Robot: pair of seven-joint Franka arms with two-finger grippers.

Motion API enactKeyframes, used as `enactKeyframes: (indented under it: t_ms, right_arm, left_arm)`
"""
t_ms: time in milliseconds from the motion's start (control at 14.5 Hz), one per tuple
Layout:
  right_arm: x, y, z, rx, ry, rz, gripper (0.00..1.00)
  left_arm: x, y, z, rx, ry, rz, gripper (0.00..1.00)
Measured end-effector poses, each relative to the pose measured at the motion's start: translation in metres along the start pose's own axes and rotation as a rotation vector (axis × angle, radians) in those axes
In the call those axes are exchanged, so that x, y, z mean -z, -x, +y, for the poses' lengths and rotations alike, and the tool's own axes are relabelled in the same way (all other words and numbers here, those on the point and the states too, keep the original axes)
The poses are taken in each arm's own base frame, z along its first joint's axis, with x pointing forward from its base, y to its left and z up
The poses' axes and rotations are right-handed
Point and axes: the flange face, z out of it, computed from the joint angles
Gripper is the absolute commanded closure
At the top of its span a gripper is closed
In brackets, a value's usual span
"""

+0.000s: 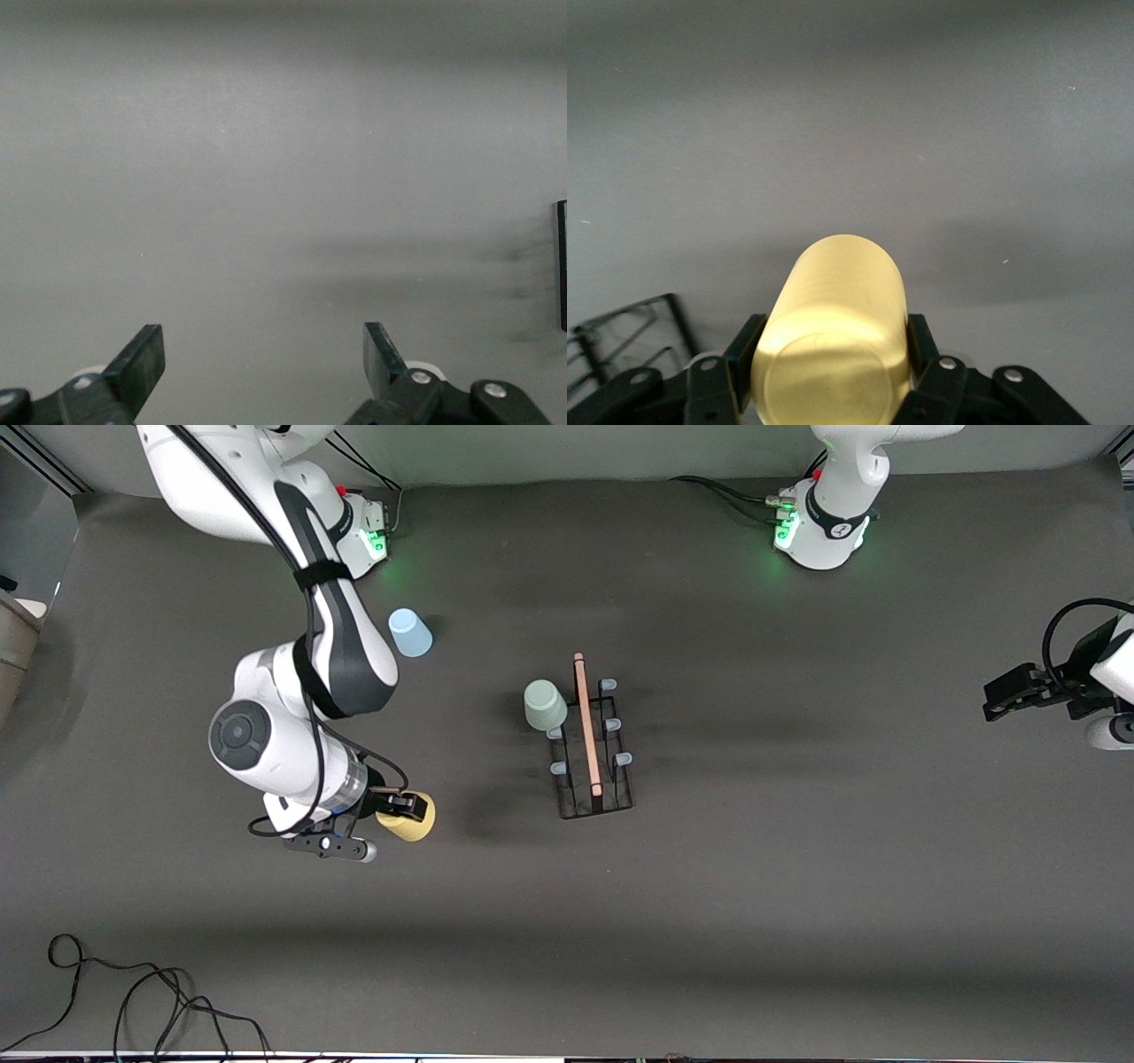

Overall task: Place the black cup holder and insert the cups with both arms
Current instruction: 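Carry the yellow cup onto a holder peg beside the green cup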

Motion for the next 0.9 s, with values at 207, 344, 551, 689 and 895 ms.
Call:
enactKeyframes:
  t_ms: [207, 344, 551, 689, 895]
  right_arm:
    - [0.01, 0.033, -0.062, -0.089, -0.029, 0.012, 1.0]
    - [0.01, 0.062, -0.105, -0.119, -0.04, 0.013, 1.0]
    - [0.007, 0.094, -0.146, -0.157, -0.048, 0.011, 1.0]
    - [0.004, 0.109, -0.167, -0.181, -0.052, 0.013, 1.0]
    - [-0.013, 0.12, -0.185, -0.182, -0.053, 0.025, 1.0]
  left_arm:
    - [0.0, 0.0, 0.0, -0.001, 0.0, 0.0, 0.0]
    - [-0.001, 0.0, 0.001, -0.002, 0.0, -0.001, 0.0]
    - [-0.002, 0.0, 0.0, -0.001, 0.0, -0.005, 0.0]
    - [-0.002, -0.001, 0.0, -0.001, 0.0, -0.005, 0.0]
    - [-0.002, -0.001, 0.0, -0.001, 0.0, -0.006, 0.0]
